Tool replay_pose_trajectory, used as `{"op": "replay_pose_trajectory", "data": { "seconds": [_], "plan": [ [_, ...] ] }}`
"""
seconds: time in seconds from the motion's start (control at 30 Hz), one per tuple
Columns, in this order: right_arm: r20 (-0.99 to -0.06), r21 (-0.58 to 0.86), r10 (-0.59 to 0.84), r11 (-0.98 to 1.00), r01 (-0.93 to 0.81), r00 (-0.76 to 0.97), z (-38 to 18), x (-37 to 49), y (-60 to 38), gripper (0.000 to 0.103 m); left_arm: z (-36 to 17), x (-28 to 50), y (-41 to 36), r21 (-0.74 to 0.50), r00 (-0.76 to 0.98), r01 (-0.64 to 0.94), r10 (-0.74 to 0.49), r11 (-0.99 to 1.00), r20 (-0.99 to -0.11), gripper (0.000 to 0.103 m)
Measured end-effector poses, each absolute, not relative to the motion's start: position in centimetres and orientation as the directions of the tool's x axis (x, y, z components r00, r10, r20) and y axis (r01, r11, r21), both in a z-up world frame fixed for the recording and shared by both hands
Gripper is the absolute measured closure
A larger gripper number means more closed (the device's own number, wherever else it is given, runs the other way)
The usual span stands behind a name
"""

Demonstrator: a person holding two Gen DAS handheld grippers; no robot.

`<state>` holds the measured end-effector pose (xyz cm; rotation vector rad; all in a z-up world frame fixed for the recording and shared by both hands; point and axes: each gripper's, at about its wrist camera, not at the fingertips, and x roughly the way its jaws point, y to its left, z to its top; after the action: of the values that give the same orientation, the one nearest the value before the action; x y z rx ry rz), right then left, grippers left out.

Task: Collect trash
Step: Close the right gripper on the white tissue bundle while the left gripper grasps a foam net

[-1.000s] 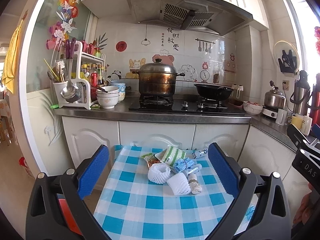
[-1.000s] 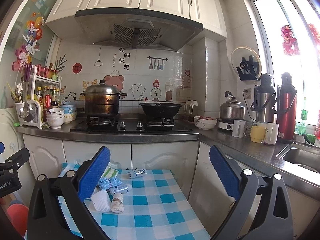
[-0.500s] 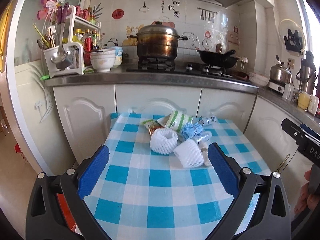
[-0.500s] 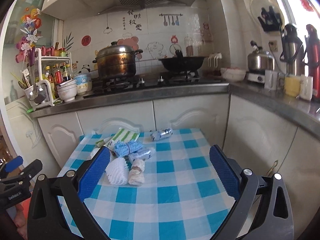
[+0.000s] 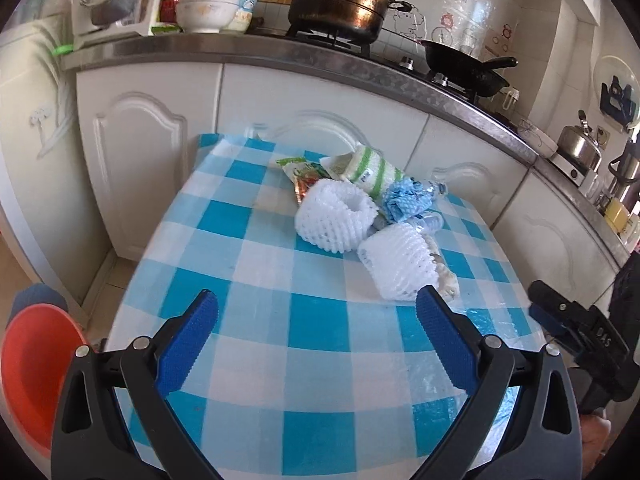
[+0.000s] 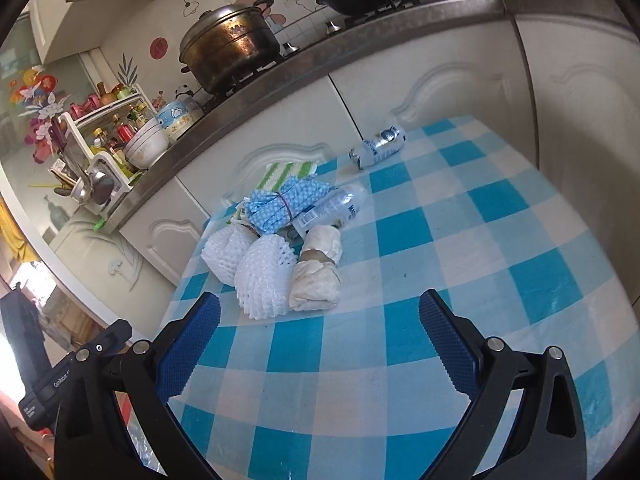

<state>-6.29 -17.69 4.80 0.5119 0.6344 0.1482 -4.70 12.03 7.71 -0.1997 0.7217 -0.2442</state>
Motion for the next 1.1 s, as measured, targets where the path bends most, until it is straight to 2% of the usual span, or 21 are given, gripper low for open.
{"op": "replay_pose_trajectory", "data": {
  "seconds": [0.1, 0.17, 0.33, 0.57, 0.63, 0.7, 0.83, 0.93, 1.1],
  "plan": [
    [-0.524, 0.549, 0.336, 0.836, 0.009, 0.783, 4.1, -4.9, -17.8, 0.01, 6.9, -3.8, 10.1, -0.295, 0.685, 0.21, -0.356, 0.932, -0.636, 0.003],
    [-0.528, 0.558, 0.354, 0.83, 0.002, 0.772, 3.8, -4.0, -17.7, 0.029, 6.5, -3.3, 8.7, -0.296, 0.675, 0.247, -0.383, 0.923, -0.631, 0.003],
    [-0.553, 0.533, 0.354, 0.846, -0.006, 0.754, 3.0, -2.3, -17.1, 0.031, 5.4, -1.4, 6.5, -0.369, 0.626, 0.292, -0.468, 0.882, -0.624, 0.003],
    [-0.606, 0.47, 0.289, 0.882, 0.041, 0.742, 1.6, -1.9, -17.8, 0.032, 3.1, 2.3, 3.2, -0.396, 0.571, 0.258, -0.47, 0.881, -0.674, 0.006],
    [-0.61, 0.454, 0.273, 0.89, 0.046, 0.744, 1.5, -2.0, -18.2, 0.032, 2.6, 3.1, 2.7, -0.395, 0.567, 0.248, -0.463, 0.885, -0.681, 0.012],
    [-0.611, 0.453, 0.274, 0.891, 0.043, 0.743, 1.3, -1.9, -18.4, 0.032, 2.0, 4.1, 2.4, -0.376, 0.558, 0.223, -0.435, 0.899, -0.707, 0.032],
    [-0.624, 0.433, 0.271, 0.901, 0.036, 0.733, 1.2, -1.5, -18.2, 0.029, 1.2, 5.2, 2.6, -0.414, 0.532, 0.194, -0.45, 0.889, -0.718, 0.039],
    [-0.631, 0.436, 0.288, 0.9, 0.021, 0.72, 1.0, -1.0, -17.8, 0.027, 1.4, 4.9, 2.5, -0.393, 0.545, 0.216, -0.444, 0.894, -0.711, 0.047],
    [-0.617, 0.467, 0.334, 0.884, -0.01, 0.712, 0.8, 0.0, -16.9, 0.027, 1.6, 4.7, 2.9, -0.396, 0.551, 0.227, -0.452, 0.89, -0.701, 0.066]
  ]
}}
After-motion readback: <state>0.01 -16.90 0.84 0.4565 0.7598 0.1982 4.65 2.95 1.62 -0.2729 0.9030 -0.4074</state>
